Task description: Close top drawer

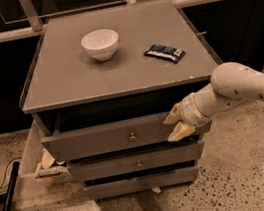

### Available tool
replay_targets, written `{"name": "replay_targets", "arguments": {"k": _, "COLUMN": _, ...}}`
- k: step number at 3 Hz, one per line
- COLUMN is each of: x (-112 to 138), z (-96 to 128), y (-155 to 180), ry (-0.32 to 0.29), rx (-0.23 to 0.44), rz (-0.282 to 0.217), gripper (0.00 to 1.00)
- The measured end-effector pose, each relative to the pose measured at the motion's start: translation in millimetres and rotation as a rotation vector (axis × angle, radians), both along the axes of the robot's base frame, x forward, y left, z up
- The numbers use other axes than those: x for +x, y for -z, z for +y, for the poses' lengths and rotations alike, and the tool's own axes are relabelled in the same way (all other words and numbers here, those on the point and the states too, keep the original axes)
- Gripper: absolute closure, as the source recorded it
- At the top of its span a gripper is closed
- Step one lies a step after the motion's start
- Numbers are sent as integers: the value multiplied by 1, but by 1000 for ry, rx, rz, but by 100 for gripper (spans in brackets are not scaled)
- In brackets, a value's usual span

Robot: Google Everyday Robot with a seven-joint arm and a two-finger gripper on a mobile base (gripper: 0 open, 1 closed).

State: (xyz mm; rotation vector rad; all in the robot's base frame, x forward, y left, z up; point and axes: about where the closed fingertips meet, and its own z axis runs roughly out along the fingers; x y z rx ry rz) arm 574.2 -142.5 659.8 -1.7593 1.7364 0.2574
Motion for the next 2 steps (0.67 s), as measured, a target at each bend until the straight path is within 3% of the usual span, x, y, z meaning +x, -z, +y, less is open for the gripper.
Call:
{"name": "replay_targets", "arguments": {"k": 1, "x": -27, "z": -2, "y": -2, "ry": -3, "rx": 4, "rz": 48, "gripper": 0}}
{"name": "replay_targets", "arguments": {"k": 2, "x": -27, "z": -2, "y": -2, "ry": -3, "rx": 4, "rz": 48, "gripper": 0}}
